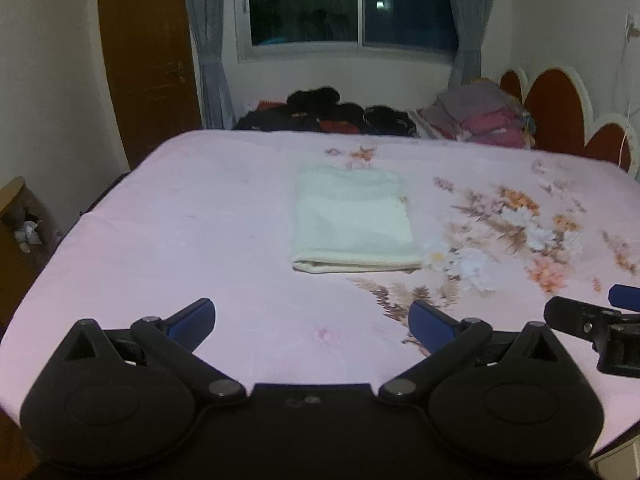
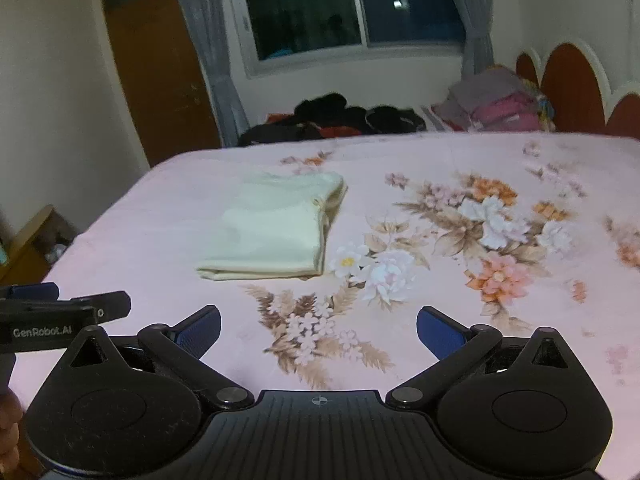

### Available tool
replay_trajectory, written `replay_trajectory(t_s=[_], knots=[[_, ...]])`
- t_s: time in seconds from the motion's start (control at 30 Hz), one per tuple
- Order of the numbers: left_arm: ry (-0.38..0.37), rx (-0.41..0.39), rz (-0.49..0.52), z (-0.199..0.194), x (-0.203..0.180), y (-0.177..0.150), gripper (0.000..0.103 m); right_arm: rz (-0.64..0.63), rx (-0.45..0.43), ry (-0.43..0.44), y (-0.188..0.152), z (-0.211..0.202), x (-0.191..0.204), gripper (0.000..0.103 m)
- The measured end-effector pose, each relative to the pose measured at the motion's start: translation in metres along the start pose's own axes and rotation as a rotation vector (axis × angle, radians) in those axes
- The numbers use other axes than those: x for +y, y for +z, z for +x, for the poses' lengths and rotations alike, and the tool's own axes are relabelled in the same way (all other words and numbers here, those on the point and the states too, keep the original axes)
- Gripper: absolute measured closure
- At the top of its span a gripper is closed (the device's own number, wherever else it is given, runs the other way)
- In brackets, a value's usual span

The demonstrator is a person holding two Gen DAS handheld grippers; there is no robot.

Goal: Fold small clothes

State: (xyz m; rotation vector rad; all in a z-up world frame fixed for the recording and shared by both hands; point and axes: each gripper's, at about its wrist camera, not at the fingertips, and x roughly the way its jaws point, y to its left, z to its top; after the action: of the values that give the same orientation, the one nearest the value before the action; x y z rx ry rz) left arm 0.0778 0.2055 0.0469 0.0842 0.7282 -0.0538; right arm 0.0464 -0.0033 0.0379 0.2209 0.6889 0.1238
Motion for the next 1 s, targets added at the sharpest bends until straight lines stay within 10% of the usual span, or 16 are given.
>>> replay_trajectory(t_s=[0.33,1.0], knots=[[0.039,-0.039,-0.029,-0.053,-0.01,-0.01,0.0,-0.104,-0.136,-0.102,-0.009,-0.071,0.019,0.0],[0.053,-0.087,-0.061,-0.082,-0.009,-0.012,0.0,-0.112,-0.167,-0.07,-0.008,-0.085,0.013,0.0]])
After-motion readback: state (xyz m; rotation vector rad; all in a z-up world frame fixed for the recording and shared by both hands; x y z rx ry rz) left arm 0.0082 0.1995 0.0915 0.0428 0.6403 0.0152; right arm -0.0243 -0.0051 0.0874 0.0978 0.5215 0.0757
